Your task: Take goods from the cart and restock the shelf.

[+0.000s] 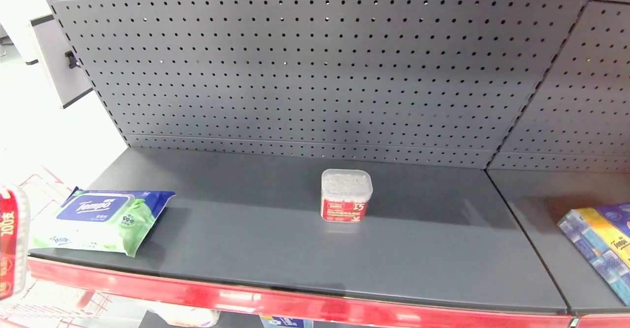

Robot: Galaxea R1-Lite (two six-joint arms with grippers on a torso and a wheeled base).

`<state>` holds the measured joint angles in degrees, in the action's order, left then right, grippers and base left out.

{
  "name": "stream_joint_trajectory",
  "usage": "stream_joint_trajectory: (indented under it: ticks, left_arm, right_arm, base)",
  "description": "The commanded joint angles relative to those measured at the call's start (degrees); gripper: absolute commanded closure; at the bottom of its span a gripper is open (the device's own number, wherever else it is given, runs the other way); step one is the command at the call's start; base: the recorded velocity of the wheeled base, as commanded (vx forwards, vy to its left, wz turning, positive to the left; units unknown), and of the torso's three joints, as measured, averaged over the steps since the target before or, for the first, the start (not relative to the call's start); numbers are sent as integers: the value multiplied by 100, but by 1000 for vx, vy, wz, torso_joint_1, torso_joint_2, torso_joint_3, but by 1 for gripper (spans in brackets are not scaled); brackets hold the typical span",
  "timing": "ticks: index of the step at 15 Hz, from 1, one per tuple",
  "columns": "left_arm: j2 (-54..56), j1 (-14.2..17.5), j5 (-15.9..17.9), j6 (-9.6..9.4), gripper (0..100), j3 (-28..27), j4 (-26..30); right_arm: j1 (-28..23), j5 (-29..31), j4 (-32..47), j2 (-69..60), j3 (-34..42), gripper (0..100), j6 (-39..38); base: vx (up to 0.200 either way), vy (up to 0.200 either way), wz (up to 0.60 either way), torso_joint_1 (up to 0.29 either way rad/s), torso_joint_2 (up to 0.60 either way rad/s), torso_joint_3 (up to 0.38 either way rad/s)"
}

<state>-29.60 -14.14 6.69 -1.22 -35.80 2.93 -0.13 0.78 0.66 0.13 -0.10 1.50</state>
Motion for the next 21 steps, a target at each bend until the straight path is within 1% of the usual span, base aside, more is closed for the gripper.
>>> stream_joint_trajectory:
  ticks: [1,2,3,4,5,6,7,8,9,10,11,12,13,14,15,16,19,21]
  left_arm:
    - [-37,-1,7,-1,100,-14,-3]
    - [-72,-1,25,-1,100,-14,-11]
    - [-72,-1,25,-1,100,-6,-11]
    - [-134,8,16,-98,100,-32,-20]
    - [-231,25,-63,-274,100,-41,-29]
    - [-310,34,-124,-309,100,-67,-20]
    - [-389,25,-133,-318,100,-85,-29]
    - [-538,25,-133,-300,100,-146,-38]
    - [-688,25,-142,-256,100,-216,-38]
    - [-732,34,-151,-256,100,-252,-29]
    - [-749,17,-72,-256,100,-331,-20]
    - [-775,8,7,-256,100,-401,-20]
    - [-775,17,25,-256,100,-419,-11]
    - [-758,17,16,-256,100,-445,-3]
    - [-740,8,25,-256,100,-445,15]
    - [-740,8,34,-256,100,-445,15]
    - [-784,-1,113,-247,100,-542,15]
    - [-811,-1,157,-247,100,-515,24]
  right_arm:
    - [-13,27,-4,830,-887,0,-62]
    - [-13,1,-4,2553,-2662,0,-572]
    - [40,-52,40,3080,-3286,0,-633]
    - [224,-350,-4,3775,-3734,0,-335]
    - [453,-676,-13,4197,-3646,0,272]
    - [611,-737,-110,4698,-3594,0,448]
    - [822,-816,-180,5058,-3567,0,448]
    - [1182,-1124,-215,5418,-3576,0,430]
    - [1253,-1493,-268,5875,-3603,0,298]
    - [1270,-1827,-365,6121,-3576,0,290]
    - [1270,-2662,-567,6552,-3594,0,369]
    - [1244,-3225,-795,6991,-3629,0,580]
    - [1244,-3462,-954,7255,-3646,0,720]
    - [1270,-3963,-1340,7791,-3752,0,905]
    - [1314,-4297,-1542,8134,-3822,0,966]
    - [1402,-4402,-1604,8301,-3857,0,1019]
    - [1806,-4446,-1621,8864,-4350,0,1318]
    - [2149,-4402,-1613,9198,-4657,0,1529]
  base:
    - [0,0,0,0,0,0]
    - [0,0,0,0,0,0]
    - [0,0,0,0,0,0]
    - [0,0,0,0,0,0]
    - [0,0,0,0,0,0]
    - [0,0,0,0,0,0]
    - [0,0,0,0,0,0]
    - [0,0,0,0,0,0]
    - [0,0,0,0,0,0]
    - [0,0,0,0,0,0]
    - [0,0,0,0,0,0]
    - [0,0,0,0,0,0]
    - [0,0,0,0,0,0]
    - [0,0,0,0,0,0]
    - [0,0,0,0,0,0]
    - [0,0,0,0,0,0]
    - [0,0,0,0,0,0]
    - [0,0,0,0,0,0]
